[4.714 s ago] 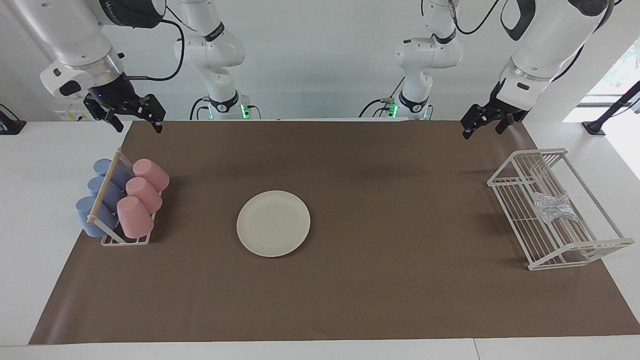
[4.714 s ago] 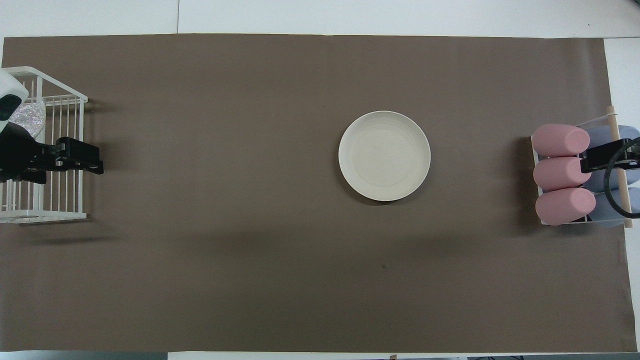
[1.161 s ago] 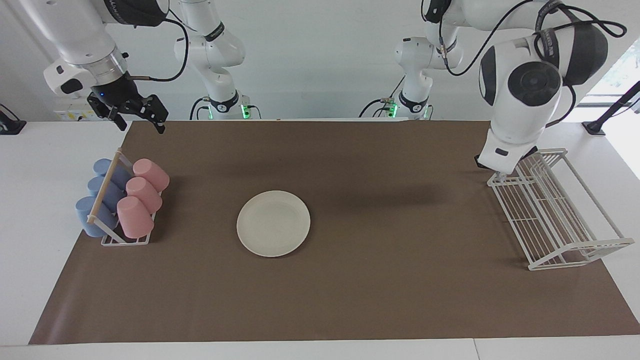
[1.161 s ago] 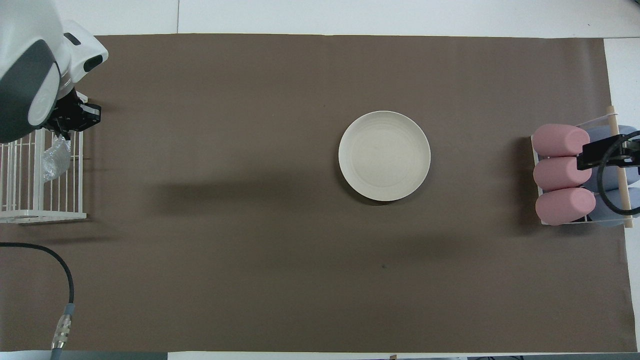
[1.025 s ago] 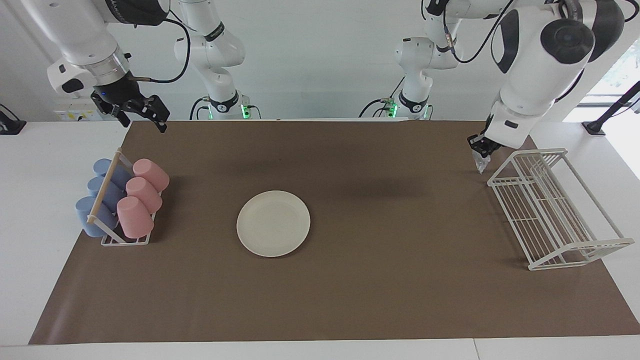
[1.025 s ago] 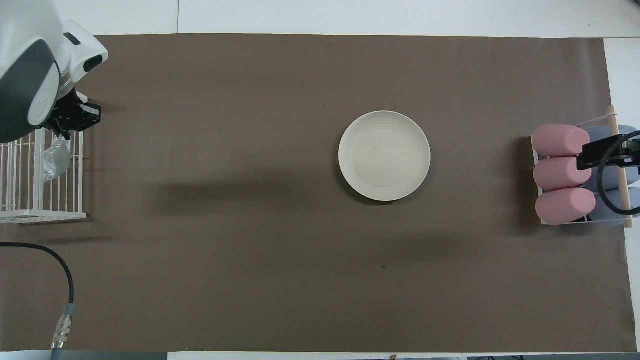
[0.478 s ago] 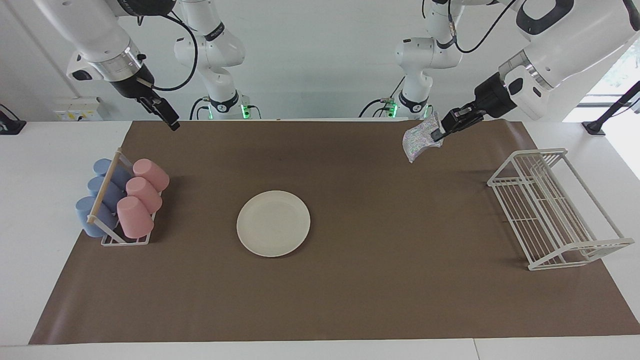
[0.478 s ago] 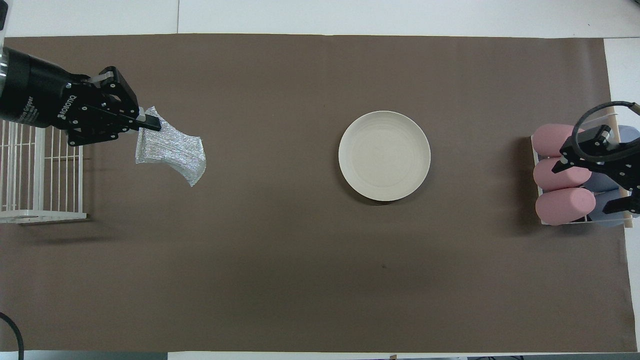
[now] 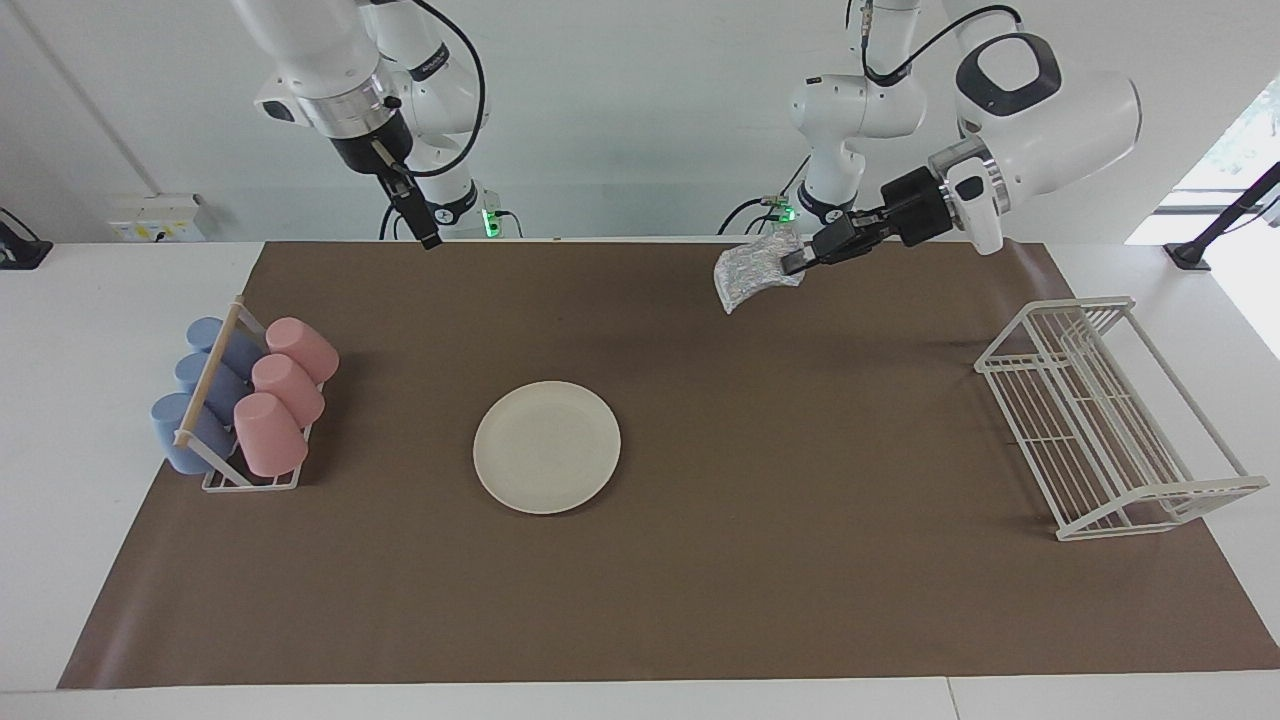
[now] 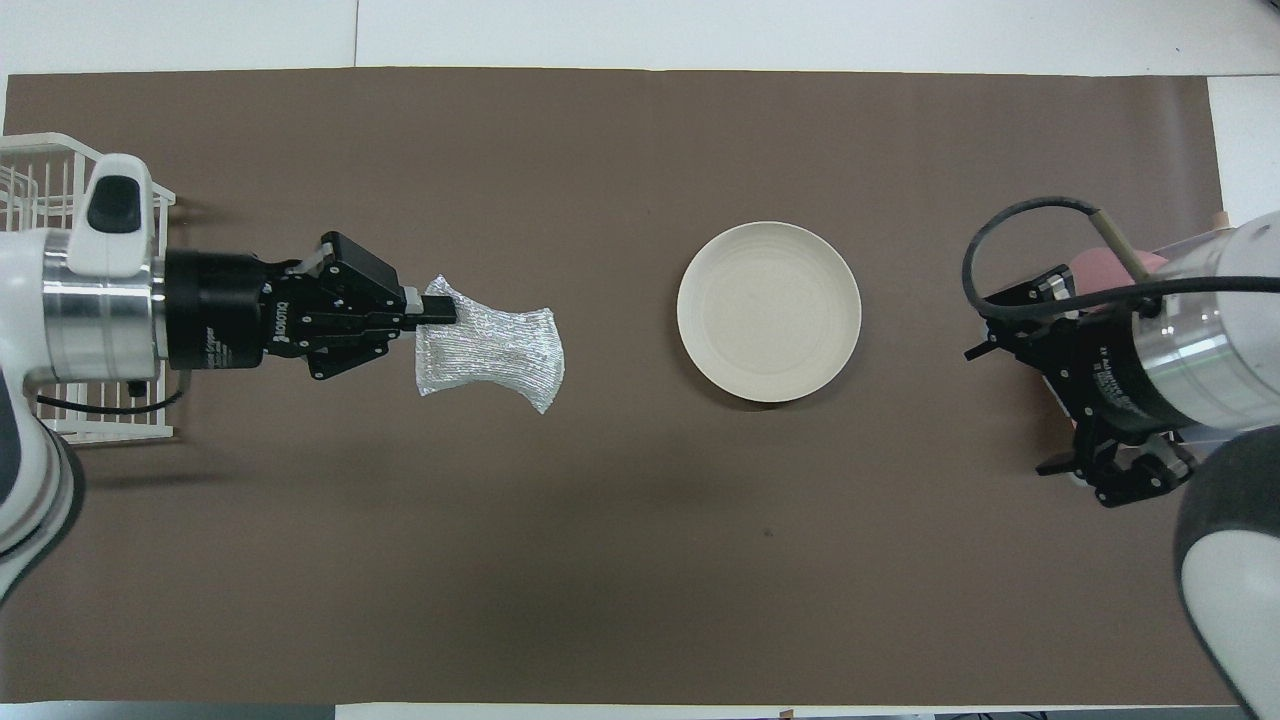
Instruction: Wipe plate with sponge
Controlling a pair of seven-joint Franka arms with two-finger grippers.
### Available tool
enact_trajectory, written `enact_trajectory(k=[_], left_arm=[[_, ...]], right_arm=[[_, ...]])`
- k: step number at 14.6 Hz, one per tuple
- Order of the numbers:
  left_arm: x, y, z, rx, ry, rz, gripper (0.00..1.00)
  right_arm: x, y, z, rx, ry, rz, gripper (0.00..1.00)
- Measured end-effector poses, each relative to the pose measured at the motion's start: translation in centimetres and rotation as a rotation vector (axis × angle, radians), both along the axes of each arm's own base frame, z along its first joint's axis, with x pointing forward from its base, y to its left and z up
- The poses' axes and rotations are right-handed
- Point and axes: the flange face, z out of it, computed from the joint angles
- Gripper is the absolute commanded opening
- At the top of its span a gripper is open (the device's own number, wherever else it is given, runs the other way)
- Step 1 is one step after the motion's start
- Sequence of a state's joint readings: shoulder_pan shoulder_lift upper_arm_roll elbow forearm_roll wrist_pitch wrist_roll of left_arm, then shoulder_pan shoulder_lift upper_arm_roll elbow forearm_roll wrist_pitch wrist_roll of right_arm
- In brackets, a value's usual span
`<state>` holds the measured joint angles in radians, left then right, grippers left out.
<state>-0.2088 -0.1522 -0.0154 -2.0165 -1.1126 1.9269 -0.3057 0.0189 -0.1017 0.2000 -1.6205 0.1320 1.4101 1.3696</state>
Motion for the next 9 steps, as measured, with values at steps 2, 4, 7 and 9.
enact_trajectory(k=[2, 4, 7, 9], left_arm=[[-2.6, -2.7, -1.6, -0.057, -0.026, 0.009, 0.00], [-4.9, -5.1, -3.2, -0.119, -0.053, -0.005, 0.00], [-7.1, -6.7, -6.3, -0.195, -0.097, -0.045, 0.00], [-7.9, -7.0, -8.0, -0.239, -0.123, -0.055, 0.00]], right_arm=[[-0.7, 2.9, 0.3, -0.009, -0.013, -0.057, 1.00], [-1.2, 6.4, 0.5, -0.002, -0.066, -0.132, 1.00], [-2.4, 12.3, 0.0, 0.074, -0.126, -0.312, 1.00], [-3.3, 15.4, -0.7, 0.138, -0.125, -0.396, 1.00]])
